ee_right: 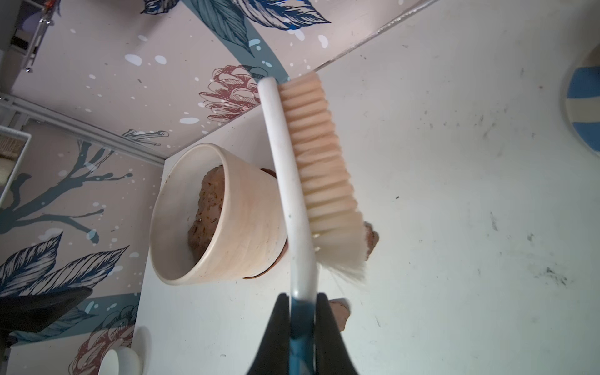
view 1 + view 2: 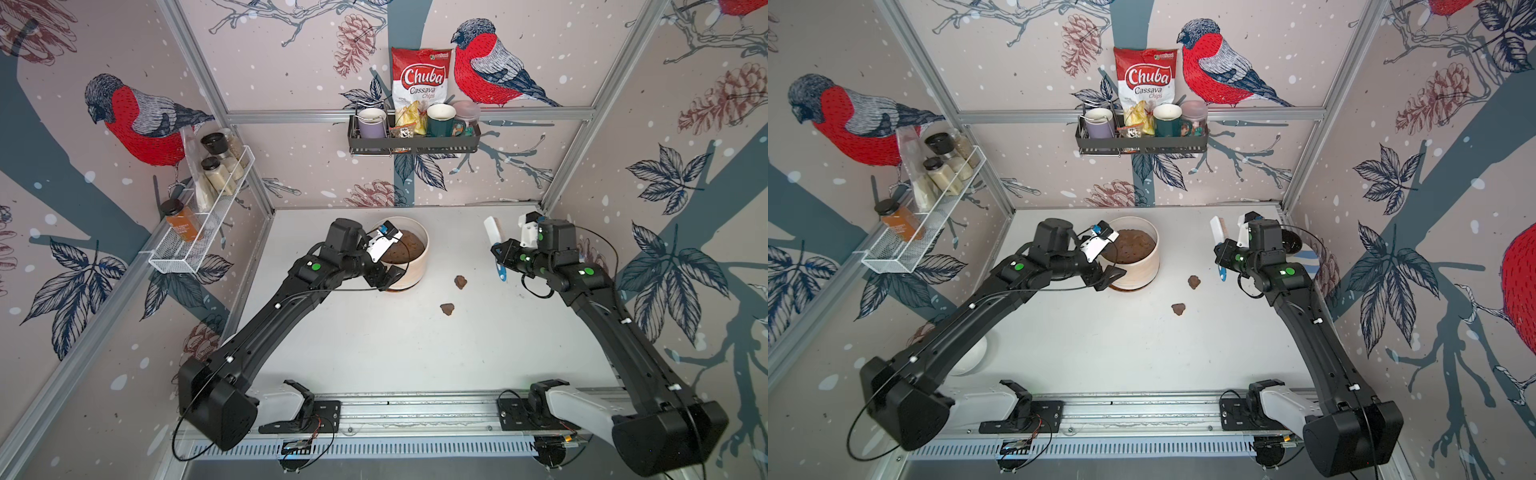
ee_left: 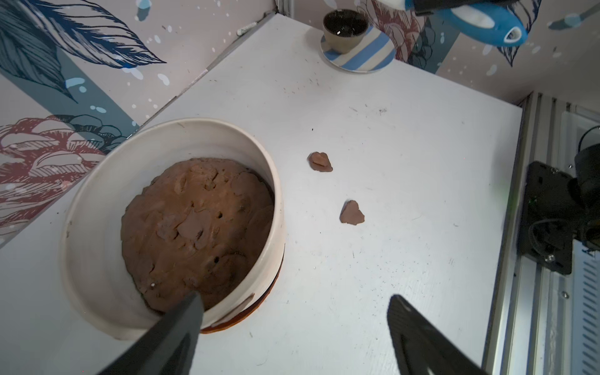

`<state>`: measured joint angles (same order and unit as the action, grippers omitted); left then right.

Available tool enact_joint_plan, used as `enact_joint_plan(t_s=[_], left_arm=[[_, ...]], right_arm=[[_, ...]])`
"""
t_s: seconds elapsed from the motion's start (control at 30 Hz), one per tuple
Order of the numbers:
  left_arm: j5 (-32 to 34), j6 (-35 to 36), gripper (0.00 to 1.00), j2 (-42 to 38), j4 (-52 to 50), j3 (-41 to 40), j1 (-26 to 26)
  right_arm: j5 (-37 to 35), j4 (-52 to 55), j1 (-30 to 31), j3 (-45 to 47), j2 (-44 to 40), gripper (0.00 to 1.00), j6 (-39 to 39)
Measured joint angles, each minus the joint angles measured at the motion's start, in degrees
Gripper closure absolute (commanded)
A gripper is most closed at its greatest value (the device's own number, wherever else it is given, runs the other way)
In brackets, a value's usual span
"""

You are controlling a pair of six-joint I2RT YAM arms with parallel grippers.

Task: Scrub the dried mud off the ceramic pot
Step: Brush off the soil from the pot, then rotate the pot on the tray.

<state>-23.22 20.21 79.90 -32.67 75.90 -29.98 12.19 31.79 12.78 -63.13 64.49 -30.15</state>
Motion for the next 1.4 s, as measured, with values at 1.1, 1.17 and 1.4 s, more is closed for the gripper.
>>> enact_joint_plan(t_s=[1.1,1.17,1.4], left_arm=[[27.5,-30.7,1.00,35.9,-22.2,35.2,-11.9],[31.5,-38.1,0.96,35.2,-18.8,33.3,-11.8],[41.3,-63.1,0.86,35.9,-14.4,32.2,-11.0]], right_arm=[[1.1,-8.7,2.6,12.3,2.4,1.00,-3.3],[2.7,-9.5,2.8,13.2,2.6,1.00,-3.5],[6.4,-10.4,10.6,13.9,3.1,1.00,4.8]])
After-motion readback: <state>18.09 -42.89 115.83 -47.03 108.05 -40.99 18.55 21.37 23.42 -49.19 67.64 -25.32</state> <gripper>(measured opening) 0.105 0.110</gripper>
